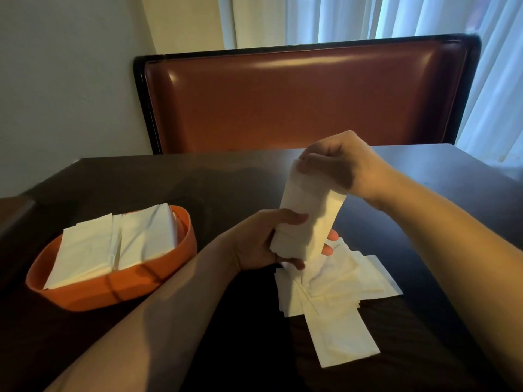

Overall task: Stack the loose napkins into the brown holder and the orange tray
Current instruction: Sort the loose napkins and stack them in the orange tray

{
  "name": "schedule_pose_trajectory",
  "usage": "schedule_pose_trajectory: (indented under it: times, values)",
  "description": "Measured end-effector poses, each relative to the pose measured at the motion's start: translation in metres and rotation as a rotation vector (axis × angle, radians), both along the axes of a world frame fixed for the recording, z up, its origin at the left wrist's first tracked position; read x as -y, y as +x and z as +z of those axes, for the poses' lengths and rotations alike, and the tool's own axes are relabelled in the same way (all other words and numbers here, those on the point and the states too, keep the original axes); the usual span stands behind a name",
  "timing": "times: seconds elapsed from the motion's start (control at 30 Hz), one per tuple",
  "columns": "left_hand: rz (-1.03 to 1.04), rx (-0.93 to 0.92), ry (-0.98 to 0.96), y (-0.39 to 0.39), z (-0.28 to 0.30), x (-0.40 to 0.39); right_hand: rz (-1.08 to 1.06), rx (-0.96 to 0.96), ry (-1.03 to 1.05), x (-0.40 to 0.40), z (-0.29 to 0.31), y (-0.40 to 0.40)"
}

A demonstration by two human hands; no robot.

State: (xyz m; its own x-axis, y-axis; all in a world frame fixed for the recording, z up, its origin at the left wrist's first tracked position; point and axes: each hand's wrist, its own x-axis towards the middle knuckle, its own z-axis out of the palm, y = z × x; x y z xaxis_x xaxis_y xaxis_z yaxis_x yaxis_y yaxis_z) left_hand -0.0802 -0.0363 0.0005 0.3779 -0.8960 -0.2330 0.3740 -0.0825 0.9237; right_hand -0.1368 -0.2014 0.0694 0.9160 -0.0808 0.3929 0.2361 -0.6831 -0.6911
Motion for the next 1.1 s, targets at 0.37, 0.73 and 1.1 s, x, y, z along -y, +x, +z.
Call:
schedule_pose_trajectory:
  times: [0.37,0.73,1.1]
  values:
    - [-0.166,0.068,-0.06,0.003,0.002,-0.005,0.034,-0.162,-0.037,-0.006,0.027,-0.007]
    - [-0.183,0.027,-0.14,0.006,0.002,-0.009,-0.039,-0.035,-0.078,-0.016,0.036,-0.01]
    - [-0.064,0.019,-0.153,0.013,-0.007,-0.001,-0.454,0.361,0.166,0.0,0.035,0.0]
